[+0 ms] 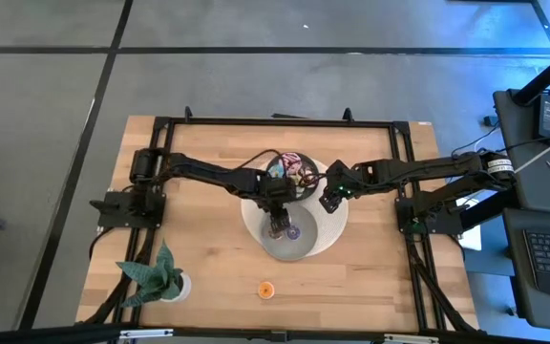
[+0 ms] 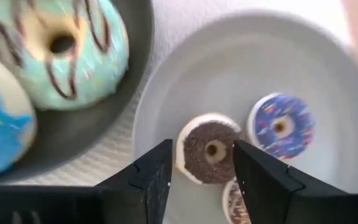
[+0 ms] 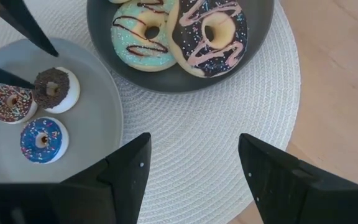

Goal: Pick & Place donuts
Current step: Put the small orange donut on the gray plate

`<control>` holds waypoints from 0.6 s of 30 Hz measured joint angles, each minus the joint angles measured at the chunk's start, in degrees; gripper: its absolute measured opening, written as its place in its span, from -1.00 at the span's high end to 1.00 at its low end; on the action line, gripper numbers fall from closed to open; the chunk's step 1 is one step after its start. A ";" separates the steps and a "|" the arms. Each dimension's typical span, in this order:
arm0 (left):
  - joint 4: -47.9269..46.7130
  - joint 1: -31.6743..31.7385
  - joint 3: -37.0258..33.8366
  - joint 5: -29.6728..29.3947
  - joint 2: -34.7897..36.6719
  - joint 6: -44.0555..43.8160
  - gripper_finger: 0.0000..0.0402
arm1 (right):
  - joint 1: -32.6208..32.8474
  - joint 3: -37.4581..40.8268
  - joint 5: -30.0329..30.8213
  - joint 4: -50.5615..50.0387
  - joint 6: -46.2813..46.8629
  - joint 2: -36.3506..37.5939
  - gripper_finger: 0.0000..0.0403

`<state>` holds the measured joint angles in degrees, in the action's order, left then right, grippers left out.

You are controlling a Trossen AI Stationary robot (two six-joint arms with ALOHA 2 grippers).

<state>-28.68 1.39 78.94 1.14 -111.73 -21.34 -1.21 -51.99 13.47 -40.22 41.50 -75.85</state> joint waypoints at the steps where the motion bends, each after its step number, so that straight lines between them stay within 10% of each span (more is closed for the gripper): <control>1: 0.11 0.00 0.00 -0.03 1.12 0.00 0.19 | 0.01 0.00 0.00 0.05 0.00 0.00 -0.21; 18: -1.84 -14.94 0.00 -0.06 11.55 7.57 0.18 | 0.00 0.00 1.99 2.39 -1.24 0.00 -0.21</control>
<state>-30.52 -13.55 78.94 1.08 -100.18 -13.78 -1.21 -51.99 15.46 -37.84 40.26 -75.85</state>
